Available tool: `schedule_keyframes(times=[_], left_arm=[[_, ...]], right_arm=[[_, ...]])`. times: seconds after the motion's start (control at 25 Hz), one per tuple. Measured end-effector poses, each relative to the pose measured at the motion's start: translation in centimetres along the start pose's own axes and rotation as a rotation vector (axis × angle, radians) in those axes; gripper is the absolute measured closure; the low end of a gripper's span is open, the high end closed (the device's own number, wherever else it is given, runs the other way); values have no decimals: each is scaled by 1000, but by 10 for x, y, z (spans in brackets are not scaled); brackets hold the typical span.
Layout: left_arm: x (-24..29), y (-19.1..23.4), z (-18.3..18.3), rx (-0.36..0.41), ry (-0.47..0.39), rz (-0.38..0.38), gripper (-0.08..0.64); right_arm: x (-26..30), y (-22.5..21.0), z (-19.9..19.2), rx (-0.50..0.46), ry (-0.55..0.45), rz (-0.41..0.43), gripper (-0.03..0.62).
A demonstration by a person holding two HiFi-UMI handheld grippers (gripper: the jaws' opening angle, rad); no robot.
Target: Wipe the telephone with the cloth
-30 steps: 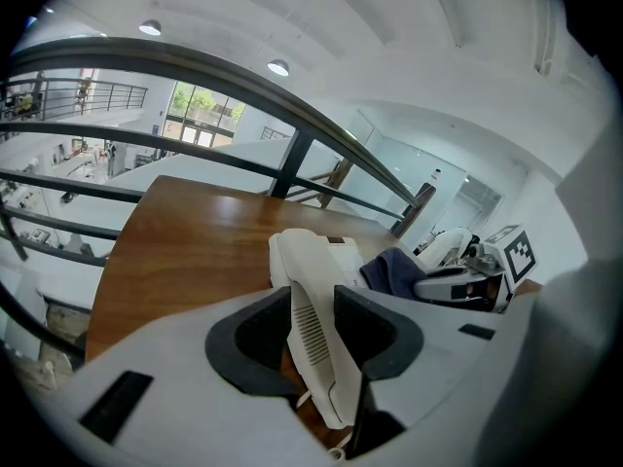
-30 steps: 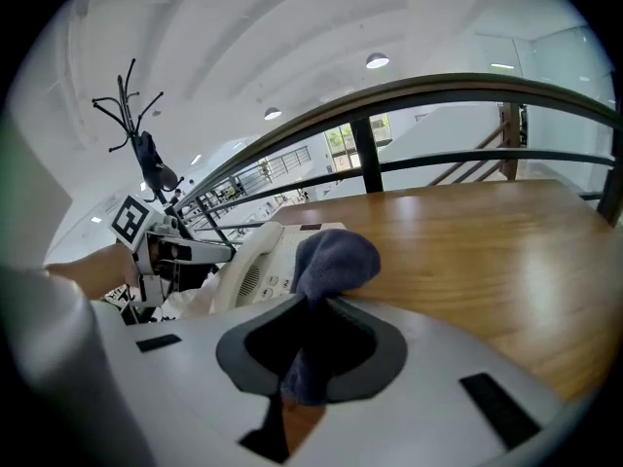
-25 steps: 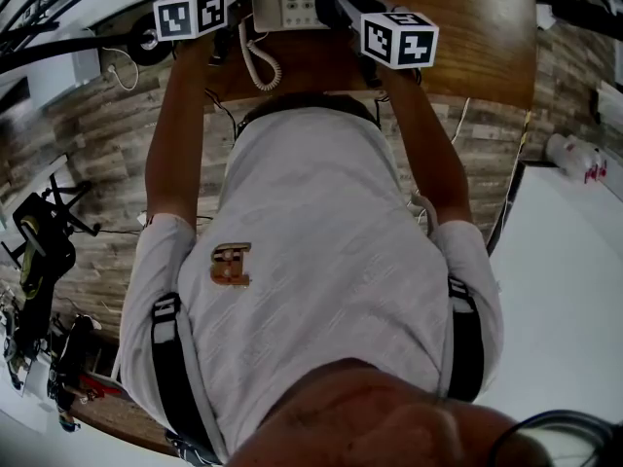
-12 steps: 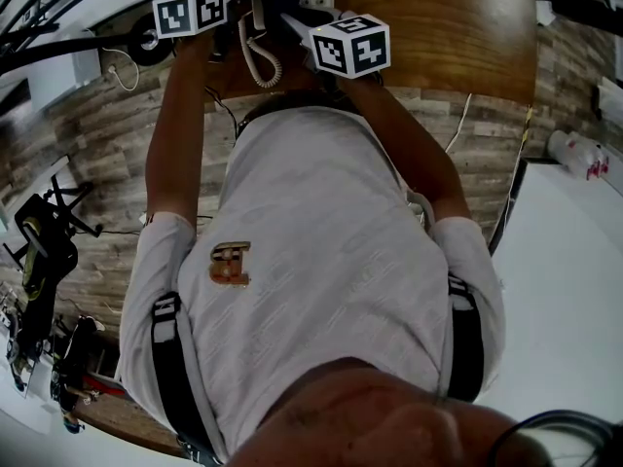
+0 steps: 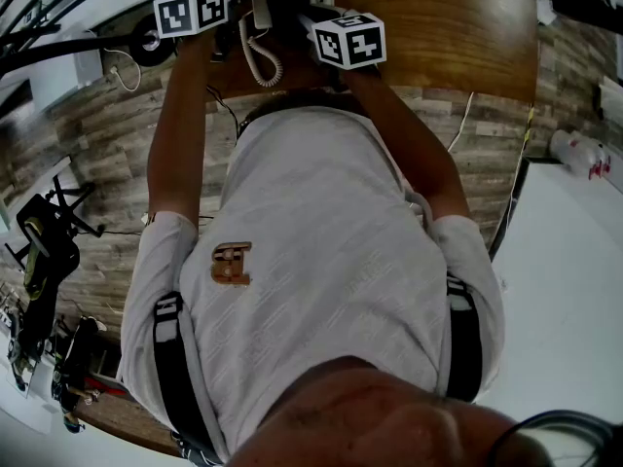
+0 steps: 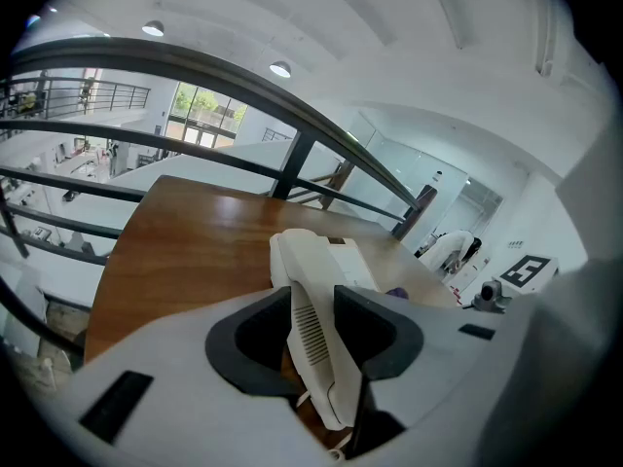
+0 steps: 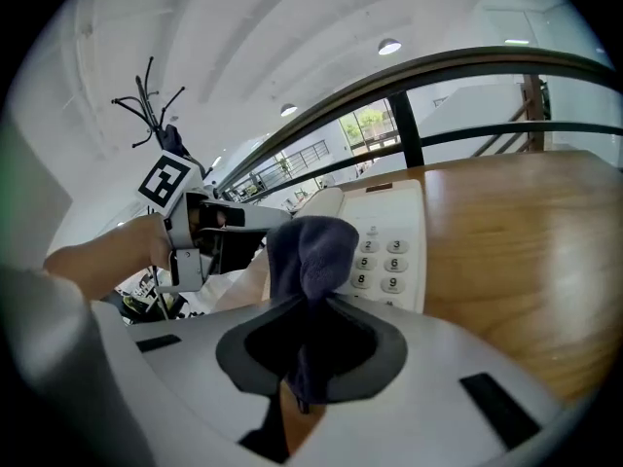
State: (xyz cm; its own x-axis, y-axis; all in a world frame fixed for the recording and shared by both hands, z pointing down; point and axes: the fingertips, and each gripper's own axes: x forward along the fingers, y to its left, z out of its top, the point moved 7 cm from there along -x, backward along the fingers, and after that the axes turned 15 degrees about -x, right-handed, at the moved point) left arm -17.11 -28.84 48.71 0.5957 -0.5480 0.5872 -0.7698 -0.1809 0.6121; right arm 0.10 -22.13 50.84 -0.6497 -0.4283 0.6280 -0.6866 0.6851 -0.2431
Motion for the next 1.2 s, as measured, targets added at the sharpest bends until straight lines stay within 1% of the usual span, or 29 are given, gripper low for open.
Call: schedule_keyframes(times=[0.32,0.48,0.68,0.84,1.0,1.12,1.2], left_arm=[[0,-1,1,2,-2,2,414],[-1,-2,0,6,-1,6,414],[-1,-4,0,15,-7,12,414],[-3,-6,1,25,-9,19,414],[-7,-11,0,32,-18,14,414],[-14,-16,2,38,-44,6,414],[-20,-23,7,46,-77,-9,416]], right_arm=[[-25,-33,-18,32,27,-80,532],[-41,-47,-28,33,33,-116,532],[-59,-58,-34,32,31,-137,532],[-71,-58,-26,19,1,-131,532],[-81,-57,-11,2,-50,-121,532],[-85,-56,6,-15,-114,-101,532],[-89,-56,20,-30,-169,-88,532]])
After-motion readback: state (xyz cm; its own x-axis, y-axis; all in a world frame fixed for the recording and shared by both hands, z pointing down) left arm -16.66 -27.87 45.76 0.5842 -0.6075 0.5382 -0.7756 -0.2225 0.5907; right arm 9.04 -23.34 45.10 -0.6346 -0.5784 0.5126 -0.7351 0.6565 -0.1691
